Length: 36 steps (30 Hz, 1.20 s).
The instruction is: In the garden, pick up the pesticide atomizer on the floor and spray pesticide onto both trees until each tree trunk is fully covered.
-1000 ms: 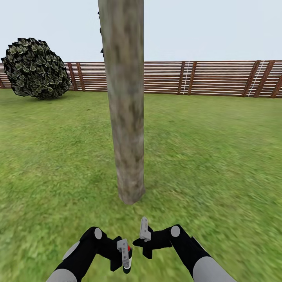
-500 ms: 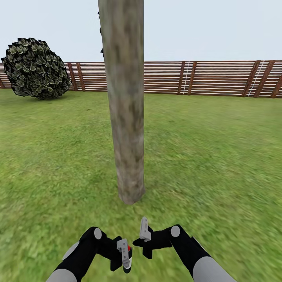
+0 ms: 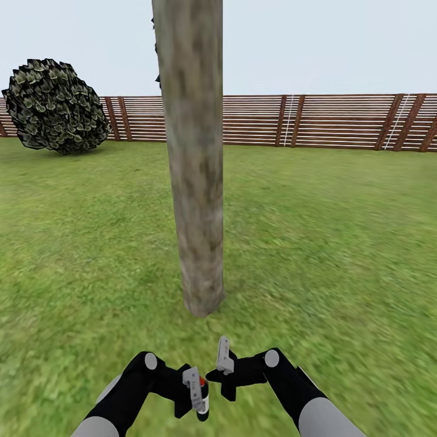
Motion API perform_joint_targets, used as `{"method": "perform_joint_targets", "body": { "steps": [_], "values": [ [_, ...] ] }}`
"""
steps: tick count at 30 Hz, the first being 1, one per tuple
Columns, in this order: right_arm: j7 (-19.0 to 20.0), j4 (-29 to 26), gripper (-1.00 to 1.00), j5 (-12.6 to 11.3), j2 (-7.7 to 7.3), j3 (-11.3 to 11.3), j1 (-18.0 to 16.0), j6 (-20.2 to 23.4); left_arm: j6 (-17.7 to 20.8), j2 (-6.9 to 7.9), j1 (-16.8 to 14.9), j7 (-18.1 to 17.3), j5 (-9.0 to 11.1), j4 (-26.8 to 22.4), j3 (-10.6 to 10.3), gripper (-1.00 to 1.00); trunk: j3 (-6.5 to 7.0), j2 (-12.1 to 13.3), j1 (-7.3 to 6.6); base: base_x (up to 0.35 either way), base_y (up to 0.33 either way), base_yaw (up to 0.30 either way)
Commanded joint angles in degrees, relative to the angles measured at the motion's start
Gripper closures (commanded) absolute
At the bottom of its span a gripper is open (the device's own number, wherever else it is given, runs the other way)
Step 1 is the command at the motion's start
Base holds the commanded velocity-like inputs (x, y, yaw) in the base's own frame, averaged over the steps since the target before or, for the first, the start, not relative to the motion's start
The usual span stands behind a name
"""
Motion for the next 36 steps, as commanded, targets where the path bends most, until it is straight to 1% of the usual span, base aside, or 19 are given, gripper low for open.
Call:
{"method": "perform_joint_targets", "body": {
  "steps": [1,12,16,18,21,22,23,24,27,28,29,30,33,36],
  "values": [
    [0.0,0.0,1.0,0.0,0.0,0.0,0.0,0.0,0.0,0.0,0.0,0.0,0.1,0.0,0.0,1.0,0.0,0.0,0.0,0.0,0.0,0.0],
    [0.0,0.0,1.0,0.0,0.0,0.0,0.0,0.0,0.0,0.09,0.0,0.0,0.2,0.0,0.0,1.0,0.0,0.0,0.0,0.0,0.0,0.0],
    [0.0,0.0,1.0,0.0,0.0,0.0,0.0,0.0,0.0,0.36,0.1,0.0,0.0,0.4,0.0,1.0,0.0,0.0,0.0,0.0,0.0,0.0],
    [0.0,0.0,1.0,0.0,0.0,0.0,0.0,0.0,0.0,0.56,0.1,0.9,-0.3,0.6,0.0,1.0,0.0,0.0,0.0,0.0,0.0,0.0],
    [0.0,0.0,1.0,0.0,0.0,0.0,0.0,0.0,0.1,1.08,0.4,4.1,-0.9,0.7,-0.3,1.0,0.0,0.0,0.0,0.0,0.0,0.0],
    [0.0,0.0,1.0,0.0,0.0,0.0,0.0,0.0,0.1,2.02,0.5,5.2,-2.1,0.8,-0.4,1.0,0.0,0.0,0.0,0.0,0.0,0.0],
    [0.0,0.0,1.0,0.0,0.0,0.0,0.0,0.0,0.1,2.6,0.5,5.4,-2.8,0.8,-0.4,1.0,0.0,0.0,0.0,0.0,0.0,0.0],
    [0.0,0.0,1.0,0.0,0.0,0.0,0.0,0.0,0.1,2.89,0.5,5.5,-3.2,0.8,-0.4,1.0,0.0,0.0,0.0,0.0,0.0,0.0],
    [0.0,0.0,1.0,0.0,-0.04,0.0,0.0,0.0,0.2,4.75,0.7,5.8,-4.7,0.8,-0.4,1.0,0.0,0.0,0.0,0.0,0.0,0.0],
    [0.0,0.0,1.0,0.0,-0.07,0.0,0.0,0.0,0.2,6.19,0.8,5.8,-5.0,0.8,-0.4,1.0,0.0,0.0,0.0,0.0,0.0,0.0],
    [0.0,0.0,1.0,0.0,-0.08,0.0,0.0,0.0,0.2,6.94,0.9,5.8,-5.1,0.8,-0.4,1.0,0.0,0.0,0.0,0.0,0.0,0.0],
    [0.0,0.1,1.0,0.1,-0.08,0.0,0.0,0.0,0.2,8.01,0.9,5.8,-5.2,0.9,-0.4,1.0,0.0,0.0,0.0,0.0,0.0,0.0],
    [0.0,0.1,1.0,0.1,-0.12,0.0,0.0,0.0,0.3,9.9,0.9,5.8,-5.2,0.9,-0.4,1.0,0.0,0.0,0.0,0.0,0.0,0.0],
    [0.0,0.1,1.0,0.1,-0.16,0.0,0.0,0.0,0.4,11.42,0.9,5.8,-5.3,0.9,-0.4,1.0,0.0,0.0,0.0,0.0,0.0,0.0]
  ]
}}
